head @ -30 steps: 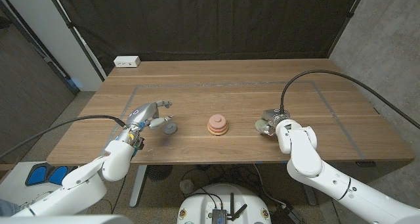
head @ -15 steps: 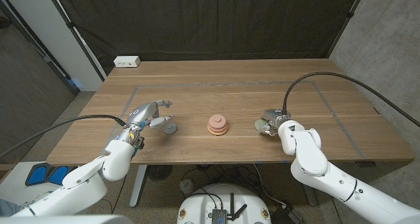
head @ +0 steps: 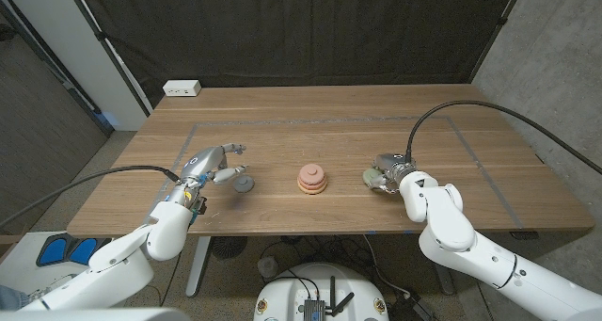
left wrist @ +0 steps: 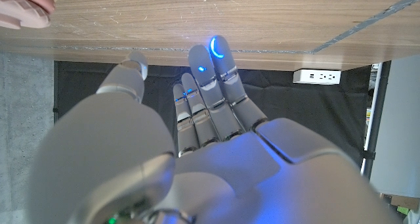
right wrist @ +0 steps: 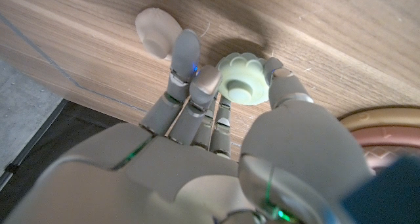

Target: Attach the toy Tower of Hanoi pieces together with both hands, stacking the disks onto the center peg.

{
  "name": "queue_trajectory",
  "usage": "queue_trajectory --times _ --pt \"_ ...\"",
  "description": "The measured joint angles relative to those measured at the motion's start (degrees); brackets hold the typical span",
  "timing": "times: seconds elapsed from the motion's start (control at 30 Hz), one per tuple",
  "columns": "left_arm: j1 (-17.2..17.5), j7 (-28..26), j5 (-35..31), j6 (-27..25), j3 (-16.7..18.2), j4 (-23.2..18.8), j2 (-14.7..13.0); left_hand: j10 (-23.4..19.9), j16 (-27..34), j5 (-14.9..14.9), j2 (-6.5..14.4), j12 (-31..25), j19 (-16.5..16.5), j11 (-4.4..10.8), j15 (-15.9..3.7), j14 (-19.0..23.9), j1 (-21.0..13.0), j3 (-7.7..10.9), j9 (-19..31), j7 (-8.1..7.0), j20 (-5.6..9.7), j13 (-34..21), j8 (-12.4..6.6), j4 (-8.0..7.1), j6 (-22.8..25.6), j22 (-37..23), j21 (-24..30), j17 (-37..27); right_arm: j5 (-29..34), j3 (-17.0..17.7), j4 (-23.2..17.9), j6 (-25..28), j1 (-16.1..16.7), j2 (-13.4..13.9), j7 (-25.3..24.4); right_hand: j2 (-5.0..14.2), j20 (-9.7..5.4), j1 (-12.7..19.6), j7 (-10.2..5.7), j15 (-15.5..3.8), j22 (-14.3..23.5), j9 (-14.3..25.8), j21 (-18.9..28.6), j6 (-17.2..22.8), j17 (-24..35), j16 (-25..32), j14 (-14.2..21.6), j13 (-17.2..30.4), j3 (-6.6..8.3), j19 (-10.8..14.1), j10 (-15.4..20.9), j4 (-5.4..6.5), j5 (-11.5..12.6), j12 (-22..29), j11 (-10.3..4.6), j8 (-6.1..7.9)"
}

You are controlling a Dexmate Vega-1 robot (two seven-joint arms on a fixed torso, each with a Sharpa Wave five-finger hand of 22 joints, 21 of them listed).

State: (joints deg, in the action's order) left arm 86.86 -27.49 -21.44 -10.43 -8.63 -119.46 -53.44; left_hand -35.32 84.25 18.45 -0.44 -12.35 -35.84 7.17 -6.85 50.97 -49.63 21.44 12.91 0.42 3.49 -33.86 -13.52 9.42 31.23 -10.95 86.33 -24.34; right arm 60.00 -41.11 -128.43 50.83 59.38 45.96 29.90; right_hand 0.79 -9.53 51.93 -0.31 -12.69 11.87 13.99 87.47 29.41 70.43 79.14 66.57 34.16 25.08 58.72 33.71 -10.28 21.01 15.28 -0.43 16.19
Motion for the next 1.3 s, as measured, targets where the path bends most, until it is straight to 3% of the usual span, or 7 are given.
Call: queue_trajectory --times 0.87,1.3 --pt "-0.28 0.26 0.24 0.54 -0.18 0.41 -0.06 -0.35 0.00 0.00 0.00 0.00 0.00 0.07 0.00 0.00 0.00 0.54 0.29 -0.10 0.00 -0.27 0.00 0.07 0.47 0.00 0.00 0.00 -0.19 -1.08 -4.35 1.50 -1.24 2.43 0.53 0.00 -0.18 0.00 0.41 -0.02 -0.01 -0.23 0.00 0.81 -0.01 0.89 0.41 0.32 0.23 0.59 0.71 -0.23 0.21 -0.33 -0.09 -0.24" --pt "-0.15 0.28 0.16 0.41 -0.18 0.11 -0.13 -0.73 0.00 0.23 0.00 0.36 0.00 0.29 0.00 0.00 0.00 0.54 0.28 -0.14 0.00 -0.26 0.00 0.07 0.51 0.00 0.00 0.01 2.54 -1.05 -6.14 1.21 -1.42 2.76 2.90 0.00 -0.40 0.00 0.72 -0.02 -0.01 -0.30 -0.01 1.12 -0.01 1.39 0.40 0.49 0.23 0.81 0.92 -0.23 0.51 -0.57 0.11 -0.06"
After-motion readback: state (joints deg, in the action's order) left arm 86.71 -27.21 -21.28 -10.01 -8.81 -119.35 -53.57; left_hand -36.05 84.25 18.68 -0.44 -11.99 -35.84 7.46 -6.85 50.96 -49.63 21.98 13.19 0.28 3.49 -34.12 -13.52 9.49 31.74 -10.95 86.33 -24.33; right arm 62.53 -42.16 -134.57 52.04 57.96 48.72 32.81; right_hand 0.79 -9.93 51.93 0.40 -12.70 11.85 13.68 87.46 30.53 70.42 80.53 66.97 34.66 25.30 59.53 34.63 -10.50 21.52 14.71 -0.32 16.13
